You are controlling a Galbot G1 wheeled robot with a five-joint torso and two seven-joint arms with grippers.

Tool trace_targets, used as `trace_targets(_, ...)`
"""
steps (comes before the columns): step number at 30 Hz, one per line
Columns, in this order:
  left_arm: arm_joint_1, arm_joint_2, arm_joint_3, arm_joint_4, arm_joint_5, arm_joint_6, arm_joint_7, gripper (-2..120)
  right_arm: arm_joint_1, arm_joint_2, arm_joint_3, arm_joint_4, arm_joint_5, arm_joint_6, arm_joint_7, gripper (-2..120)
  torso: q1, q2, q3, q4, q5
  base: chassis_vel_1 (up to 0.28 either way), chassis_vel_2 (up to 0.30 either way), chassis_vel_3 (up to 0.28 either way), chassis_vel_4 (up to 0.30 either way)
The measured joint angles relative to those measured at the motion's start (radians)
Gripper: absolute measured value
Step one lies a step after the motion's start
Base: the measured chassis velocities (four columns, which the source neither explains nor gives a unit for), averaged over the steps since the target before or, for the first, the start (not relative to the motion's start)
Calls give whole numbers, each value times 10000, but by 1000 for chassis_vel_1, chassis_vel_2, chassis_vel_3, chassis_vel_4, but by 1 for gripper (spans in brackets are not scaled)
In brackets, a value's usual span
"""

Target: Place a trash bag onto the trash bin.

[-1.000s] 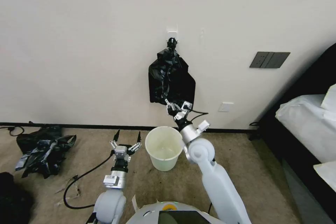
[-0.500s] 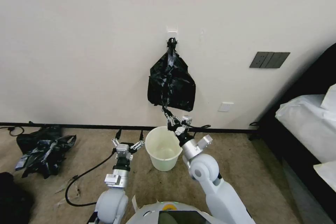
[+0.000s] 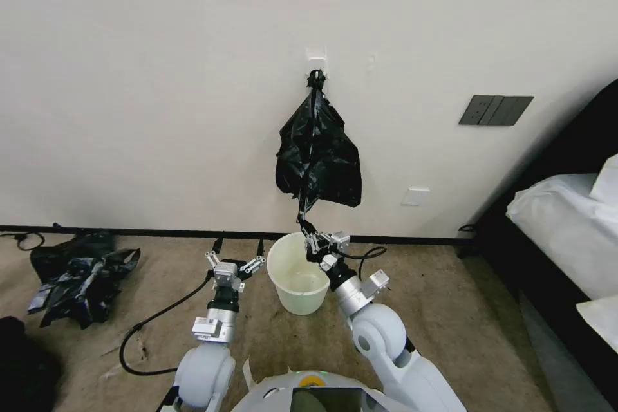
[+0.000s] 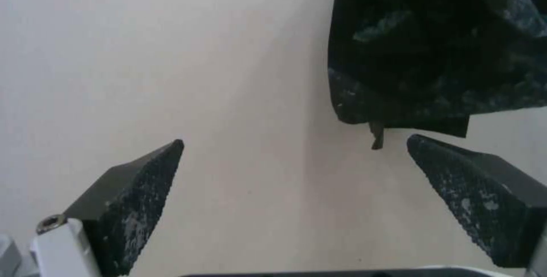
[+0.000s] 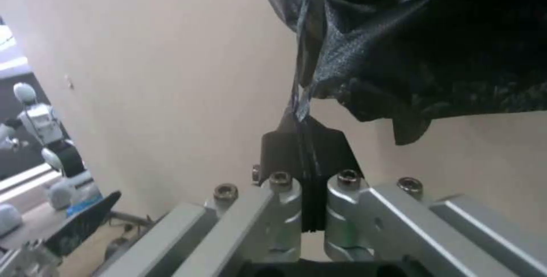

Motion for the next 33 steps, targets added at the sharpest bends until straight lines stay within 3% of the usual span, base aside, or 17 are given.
trace_targets(33,-231,47,320,99,-88,139,-17,100,-381,-451,-307,-287,-516,419,42,0,1,0,0,0,-1,0,0,0,0)
